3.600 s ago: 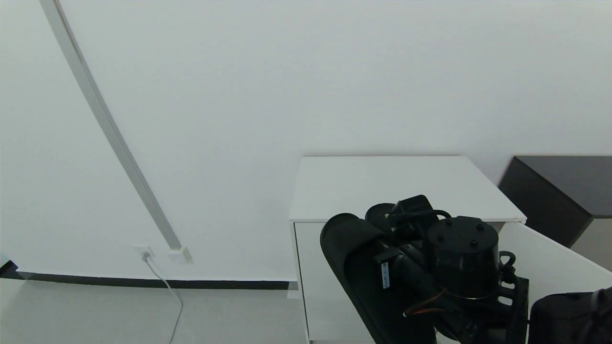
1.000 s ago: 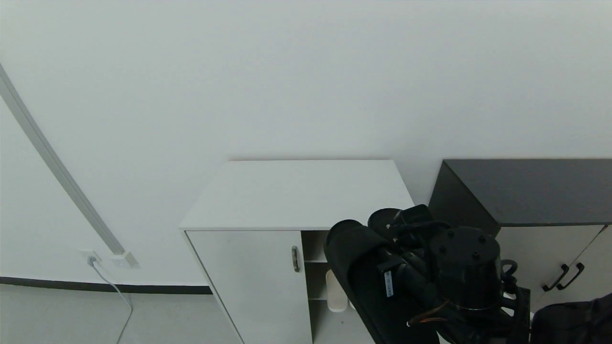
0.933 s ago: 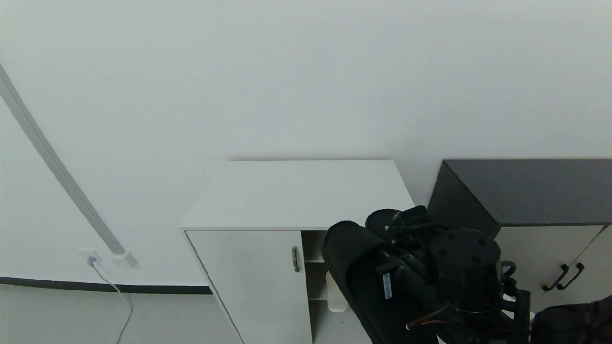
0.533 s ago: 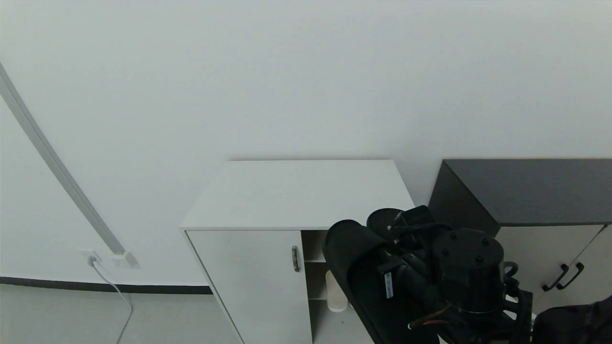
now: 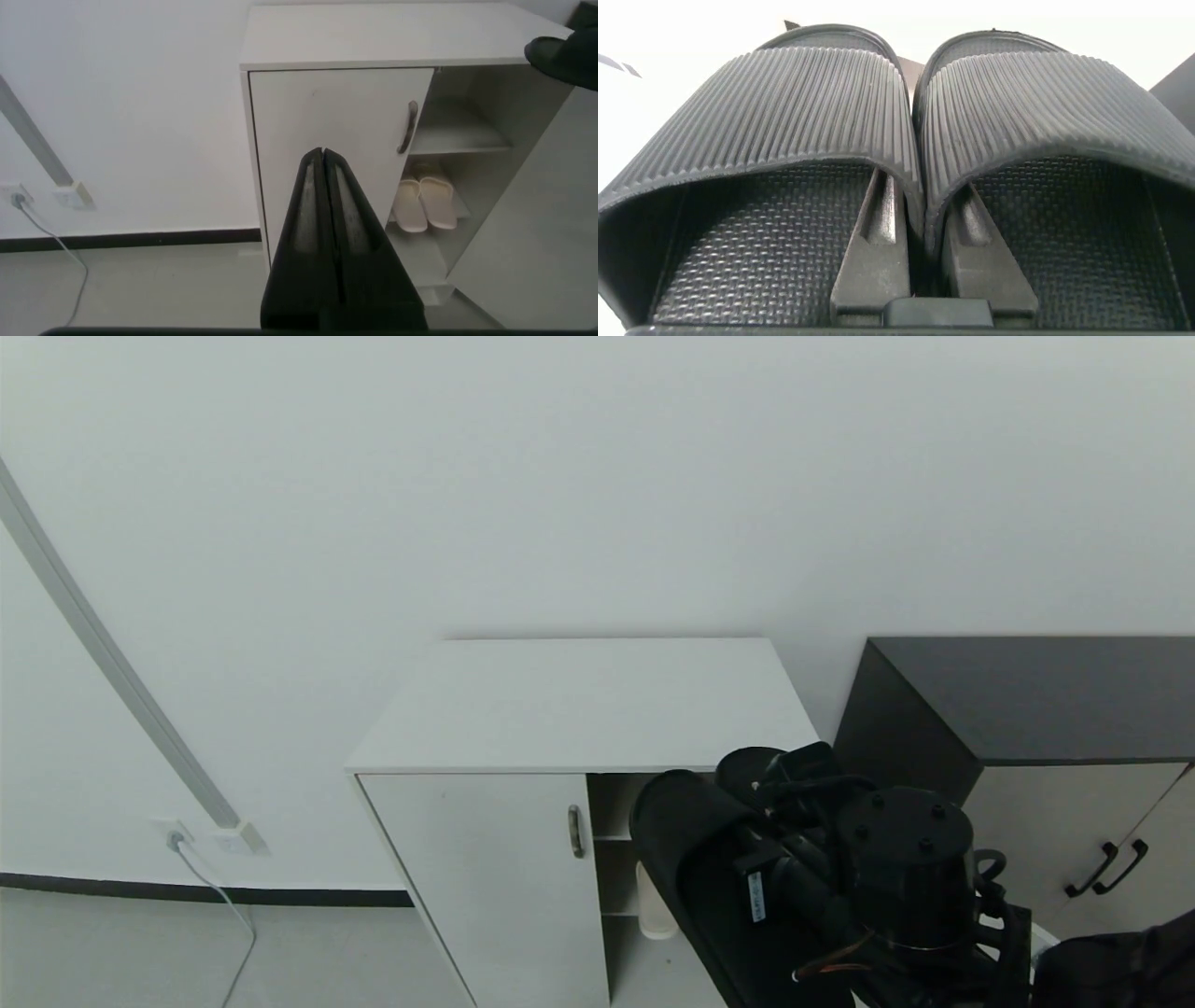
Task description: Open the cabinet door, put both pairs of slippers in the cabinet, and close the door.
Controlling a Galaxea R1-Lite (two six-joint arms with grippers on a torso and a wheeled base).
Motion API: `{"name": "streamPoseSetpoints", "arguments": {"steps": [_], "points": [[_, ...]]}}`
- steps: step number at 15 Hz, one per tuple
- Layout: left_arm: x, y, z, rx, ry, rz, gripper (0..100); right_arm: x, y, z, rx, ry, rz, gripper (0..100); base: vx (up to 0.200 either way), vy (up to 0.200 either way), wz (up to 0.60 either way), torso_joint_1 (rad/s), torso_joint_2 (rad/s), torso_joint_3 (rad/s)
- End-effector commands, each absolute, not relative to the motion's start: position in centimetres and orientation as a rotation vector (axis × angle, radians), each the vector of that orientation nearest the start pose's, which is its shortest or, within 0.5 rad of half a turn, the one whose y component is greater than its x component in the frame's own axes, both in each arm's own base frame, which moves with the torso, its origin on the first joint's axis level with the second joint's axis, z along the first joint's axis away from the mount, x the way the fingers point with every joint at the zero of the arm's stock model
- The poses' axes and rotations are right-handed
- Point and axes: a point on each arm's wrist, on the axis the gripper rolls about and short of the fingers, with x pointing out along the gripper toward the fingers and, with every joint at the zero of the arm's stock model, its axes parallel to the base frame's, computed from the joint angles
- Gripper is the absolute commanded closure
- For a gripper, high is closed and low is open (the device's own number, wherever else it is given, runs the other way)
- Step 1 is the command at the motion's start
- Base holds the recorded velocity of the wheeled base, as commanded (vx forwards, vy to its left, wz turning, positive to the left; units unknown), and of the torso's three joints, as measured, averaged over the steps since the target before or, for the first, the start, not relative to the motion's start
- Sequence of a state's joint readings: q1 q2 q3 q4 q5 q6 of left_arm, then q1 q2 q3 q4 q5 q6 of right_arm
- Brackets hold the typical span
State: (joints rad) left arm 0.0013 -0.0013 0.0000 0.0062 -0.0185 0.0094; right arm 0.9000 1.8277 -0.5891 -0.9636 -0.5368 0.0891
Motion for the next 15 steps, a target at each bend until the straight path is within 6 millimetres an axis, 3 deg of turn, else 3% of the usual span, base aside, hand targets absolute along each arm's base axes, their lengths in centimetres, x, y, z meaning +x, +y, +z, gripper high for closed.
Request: {"name": "streamPoseSetpoints", "arguments": {"steps": [1, 15], "points": [[-2.28, -0.04, 7.49, 0.009, 0.006, -0.017, 100, 19.59, 22.86, 12.11, -0.097, 0.227, 0.351, 100, 0.0, 0.0, 0.0, -0.159, 0.36, 0.203], [-2.28, -0.04, 7.49, 0.009, 0.006, -0.017, 100, 19.53, 22.92, 11.97, -0.102, 0.231, 0.354, 100, 0.0, 0.0, 0.0, -0.206, 0.49, 0.281]]}}
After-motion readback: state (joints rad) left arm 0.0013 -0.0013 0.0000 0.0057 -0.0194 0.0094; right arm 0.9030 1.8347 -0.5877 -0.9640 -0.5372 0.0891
